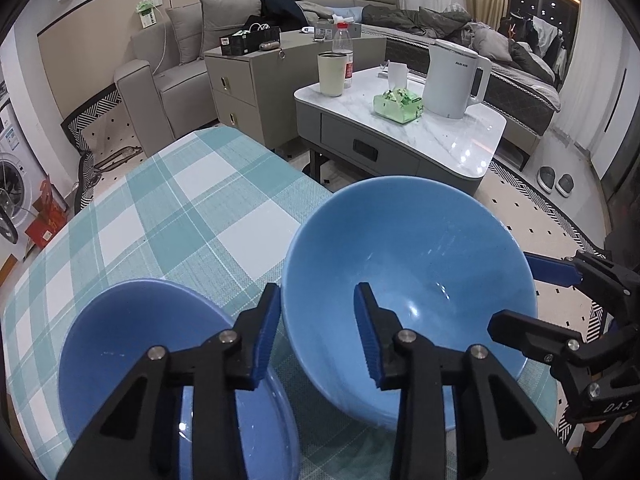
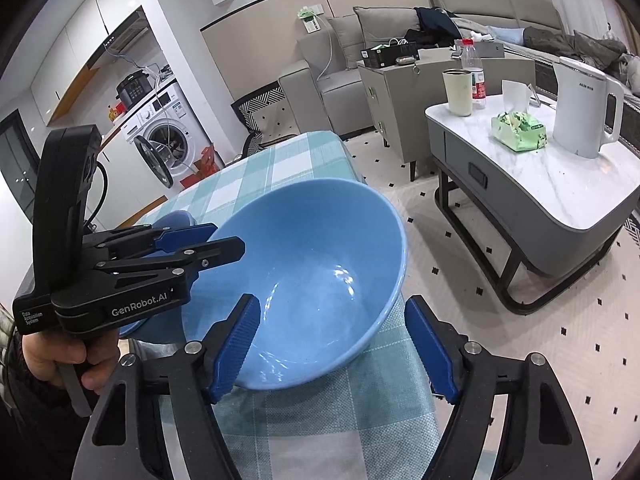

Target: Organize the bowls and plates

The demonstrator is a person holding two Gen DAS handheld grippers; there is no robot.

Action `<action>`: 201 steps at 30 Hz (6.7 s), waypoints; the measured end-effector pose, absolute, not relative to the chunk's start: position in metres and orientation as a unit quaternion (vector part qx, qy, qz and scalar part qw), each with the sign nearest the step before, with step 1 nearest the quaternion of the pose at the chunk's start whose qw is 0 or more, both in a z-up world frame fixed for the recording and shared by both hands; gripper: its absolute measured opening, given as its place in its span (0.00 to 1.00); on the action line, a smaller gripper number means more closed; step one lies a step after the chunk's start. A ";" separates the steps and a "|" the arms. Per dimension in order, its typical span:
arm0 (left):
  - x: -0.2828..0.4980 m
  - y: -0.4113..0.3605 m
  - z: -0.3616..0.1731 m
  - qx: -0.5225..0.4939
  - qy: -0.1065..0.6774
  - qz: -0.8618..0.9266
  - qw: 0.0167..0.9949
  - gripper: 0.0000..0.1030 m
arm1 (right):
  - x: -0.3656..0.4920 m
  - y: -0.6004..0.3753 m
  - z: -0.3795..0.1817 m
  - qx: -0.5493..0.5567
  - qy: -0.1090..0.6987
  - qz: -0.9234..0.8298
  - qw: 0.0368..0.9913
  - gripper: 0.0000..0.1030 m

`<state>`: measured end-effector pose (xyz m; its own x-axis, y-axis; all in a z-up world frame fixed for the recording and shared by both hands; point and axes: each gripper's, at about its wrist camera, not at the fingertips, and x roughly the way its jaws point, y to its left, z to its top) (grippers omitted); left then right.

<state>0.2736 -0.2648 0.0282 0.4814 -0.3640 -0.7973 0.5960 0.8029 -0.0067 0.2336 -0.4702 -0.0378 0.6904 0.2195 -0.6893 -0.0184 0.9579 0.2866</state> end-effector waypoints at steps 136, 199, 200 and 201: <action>0.244 -0.095 0.114 0.039 0.343 -0.203 0.916 0.30 | 0.238 -0.320 0.062 0.019 0.310 0.100 0.945 0.35; 0.263 -0.072 0.047 0.030 0.400 -0.166 0.901 0.30 | 0.280 -0.286 -0.023 -0.014 0.382 0.112 0.917 0.35; 0.263 -0.072 0.047 0.029 0.400 -0.166 0.901 0.30 | 0.280 -0.286 -0.023 -0.016 0.382 0.112 0.917 0.35; 0.263 -0.072 0.046 0.031 0.401 -0.165 0.901 0.30 | 0.280 -0.285 -0.024 -0.018 0.381 0.111 0.918 0.35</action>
